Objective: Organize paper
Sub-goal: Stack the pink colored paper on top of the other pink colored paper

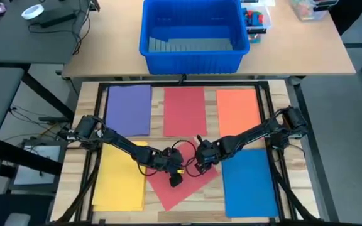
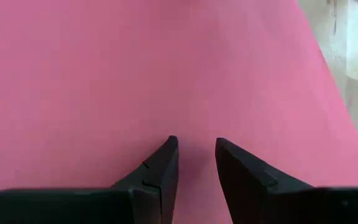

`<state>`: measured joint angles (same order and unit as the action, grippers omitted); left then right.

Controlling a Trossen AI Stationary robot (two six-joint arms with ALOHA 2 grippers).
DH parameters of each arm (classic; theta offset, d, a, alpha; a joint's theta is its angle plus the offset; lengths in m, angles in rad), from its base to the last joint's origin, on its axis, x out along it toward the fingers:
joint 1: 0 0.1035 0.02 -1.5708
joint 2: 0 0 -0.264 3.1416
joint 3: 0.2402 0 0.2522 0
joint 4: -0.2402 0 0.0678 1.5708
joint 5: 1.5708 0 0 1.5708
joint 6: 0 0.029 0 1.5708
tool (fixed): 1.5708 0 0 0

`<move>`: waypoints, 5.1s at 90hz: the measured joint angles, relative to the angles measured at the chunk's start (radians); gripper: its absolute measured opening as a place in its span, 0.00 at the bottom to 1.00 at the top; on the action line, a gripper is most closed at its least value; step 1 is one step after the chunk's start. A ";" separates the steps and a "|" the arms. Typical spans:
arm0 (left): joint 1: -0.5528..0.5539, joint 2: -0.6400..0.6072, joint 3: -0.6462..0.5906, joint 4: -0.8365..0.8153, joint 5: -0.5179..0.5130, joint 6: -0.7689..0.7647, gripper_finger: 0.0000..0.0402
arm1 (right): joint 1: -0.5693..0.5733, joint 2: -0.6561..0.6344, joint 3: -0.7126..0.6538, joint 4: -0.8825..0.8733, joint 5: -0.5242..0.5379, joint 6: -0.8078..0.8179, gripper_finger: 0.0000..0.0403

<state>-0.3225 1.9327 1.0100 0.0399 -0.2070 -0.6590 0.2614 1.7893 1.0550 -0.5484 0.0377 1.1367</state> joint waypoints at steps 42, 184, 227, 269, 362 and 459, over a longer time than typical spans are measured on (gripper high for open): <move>0.000 0.000 0.000 0.001 -0.005 0.001 0.23 | 0.015 0.052 0.006 0.037 0.015 -0.007 0.42; 0.000 0.000 0.001 -0.023 -0.012 0.005 0.23 | 0.141 0.038 0.062 0.229 0.075 0.461 0.42; 0.000 -0.001 0.000 -0.025 -0.009 -0.007 0.23 | 0.166 0.113 0.058 0.411 0.069 0.342 0.42; 0.000 -0.001 0.000 -0.022 -0.007 0.000 0.23 | 0.176 0.064 0.061 0.341 0.147 0.412 0.42; 0.000 0.002 -0.001 0.025 -0.003 0.026 0.23 | 0.192 0.127 0.015 0.595 0.193 0.289 0.42; 0.000 0.000 0.000 0.019 0.014 0.027 0.23 | 0.176 0.020 0.014 0.383 0.250 0.523 0.66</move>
<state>-0.3225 1.9331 1.0100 0.0593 -0.1930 -0.6322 0.4378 1.8089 1.0685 -0.1653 0.2872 1.6597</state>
